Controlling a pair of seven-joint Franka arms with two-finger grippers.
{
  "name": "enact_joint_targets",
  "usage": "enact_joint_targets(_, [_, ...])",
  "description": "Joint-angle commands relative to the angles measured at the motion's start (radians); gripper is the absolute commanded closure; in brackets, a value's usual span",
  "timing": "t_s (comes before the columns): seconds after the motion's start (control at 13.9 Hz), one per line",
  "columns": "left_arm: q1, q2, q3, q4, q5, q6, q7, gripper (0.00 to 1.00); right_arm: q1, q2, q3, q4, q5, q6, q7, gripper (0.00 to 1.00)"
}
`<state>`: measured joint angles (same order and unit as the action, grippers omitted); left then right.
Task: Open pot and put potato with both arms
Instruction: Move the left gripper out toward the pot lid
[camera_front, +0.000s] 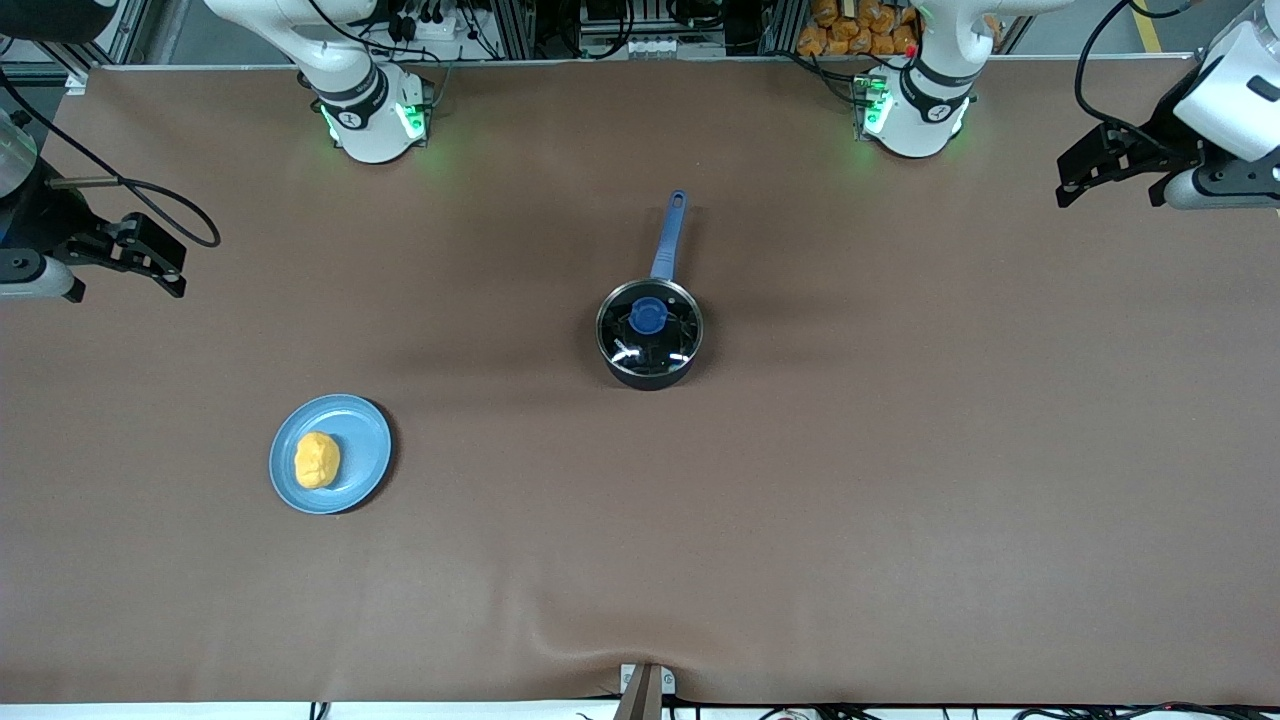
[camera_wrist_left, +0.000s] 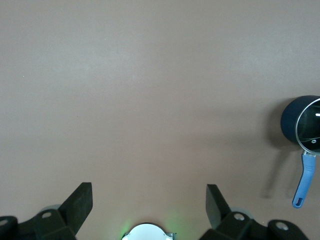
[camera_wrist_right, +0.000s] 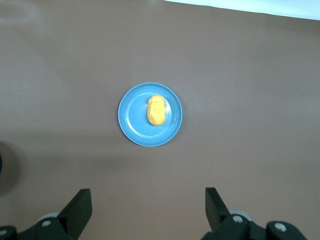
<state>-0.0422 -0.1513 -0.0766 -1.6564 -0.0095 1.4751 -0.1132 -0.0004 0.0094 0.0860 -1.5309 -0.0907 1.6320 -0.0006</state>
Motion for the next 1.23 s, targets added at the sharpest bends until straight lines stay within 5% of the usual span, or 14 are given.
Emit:
enact_joint_targets(0.0, [0.005,-0.022,0.001,0.003,0.016,-0.013,-0.007,0.00,0.005,0.000,0.003,0.009,-0.009,-0.012,0.024,0.00])
enact_joint_targets(0.65, [-0.008,0.048,-0.002,0.070,0.010,-0.032,-0.010,0.00,-0.007,0.000,0.000,0.006,-0.001,-0.009,0.025,0.00])
enact_joint_targets(1.15, [-0.012,0.071,-0.058,0.072,0.010,-0.021,-0.013,0.00,-0.082,0.000,-0.003,-0.005,0.114,-0.014,0.025,0.00])
